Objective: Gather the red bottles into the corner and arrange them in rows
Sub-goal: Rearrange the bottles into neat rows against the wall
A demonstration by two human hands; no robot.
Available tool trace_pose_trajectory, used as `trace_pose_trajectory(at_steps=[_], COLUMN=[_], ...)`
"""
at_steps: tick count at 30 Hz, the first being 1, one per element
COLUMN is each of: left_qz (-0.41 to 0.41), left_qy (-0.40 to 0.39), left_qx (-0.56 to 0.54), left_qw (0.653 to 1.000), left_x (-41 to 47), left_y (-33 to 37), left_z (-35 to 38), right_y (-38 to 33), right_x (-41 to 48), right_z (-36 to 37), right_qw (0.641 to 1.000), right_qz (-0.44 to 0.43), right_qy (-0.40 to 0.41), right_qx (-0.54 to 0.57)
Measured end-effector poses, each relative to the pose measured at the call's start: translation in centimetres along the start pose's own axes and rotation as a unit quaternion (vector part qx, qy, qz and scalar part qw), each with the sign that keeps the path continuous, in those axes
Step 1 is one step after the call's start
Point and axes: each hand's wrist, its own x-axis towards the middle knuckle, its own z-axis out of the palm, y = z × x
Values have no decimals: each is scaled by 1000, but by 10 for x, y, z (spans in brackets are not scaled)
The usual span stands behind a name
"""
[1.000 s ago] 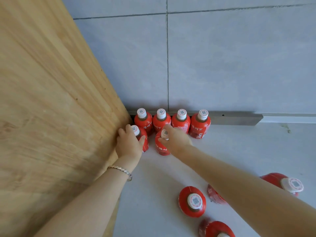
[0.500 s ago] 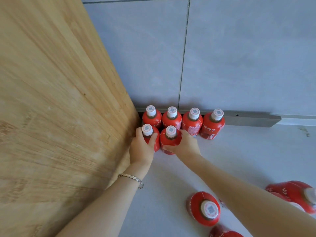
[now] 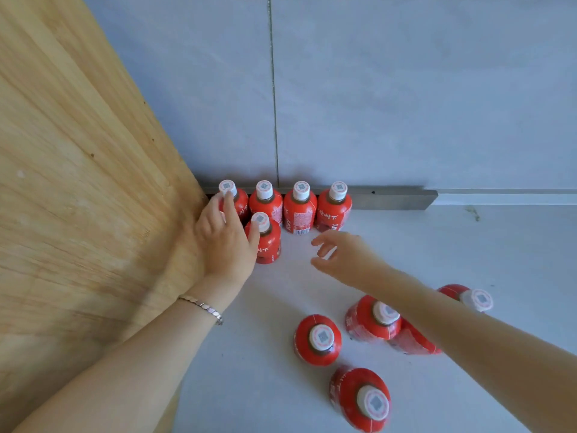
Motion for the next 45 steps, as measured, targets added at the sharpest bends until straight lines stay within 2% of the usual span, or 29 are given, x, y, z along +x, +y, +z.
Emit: trace_pose_trajectory(at_steps=[2,3,5,7,9,13,16,19,23,28,30,32,35,37,39,42,45], left_qz=[80,78,29,-13,-19,-27,-36,-44,-52,-49,-47,-51,-58,-46,-9,36,59], left_qy=[-51,-101,-179,-208,-204,-190,-189,-189,-180,-180,-181,-186,-198,-189,-154,-134,-168], left_qx=[34,41,48,26,-17,-91,-107,-119,-148,-151,-151,-142,-109,-40,10,15,-7], left_qw=[995,991,982,978,979,977,975,974,971,971,971,971,972,980,988,990,984], left_x=[-1,-1,0,2,5,7,6,6,3,2,2,1,-1,-4,-8,-9,-7], left_y=[12,17,22,23,22,21,21,21,21,20,19,20,22,27,36,50,61], left_z=[-1,-2,-3,-2,1,5,7,8,7,8,8,9,8,4,-3,-8,-5], right_y=[19,29,47,59,64,52,31,6,-16,-10,-6,0,8,14,20,27,28], right_x=[-31,-44,-65,-76,-76,-47,-13,23,54,29,2,-28,-64,-76,-80,-78,-77], right_z=[-28,-37,-42,-30,-18,-10,-1,12,21,18,13,12,16,22,27,29,31], right_qw=[993,982,961,961,973,994,998,998,997,995,998,996,966,957,965,979,976], right_qz=[5,20,48,52,45,71,39,16,28,-22,-36,-33,-37,-54,-56,-37,-61], right_qy=[-6,-20,-72,-116,-103,-19,19,40,66,66,22,-69,-165,-159,-142,-128,-110], right_qx=[-122,-187,-264,-246,-201,-86,-51,-45,13,76,43,-42,-197,-238,-211,-155,-178])
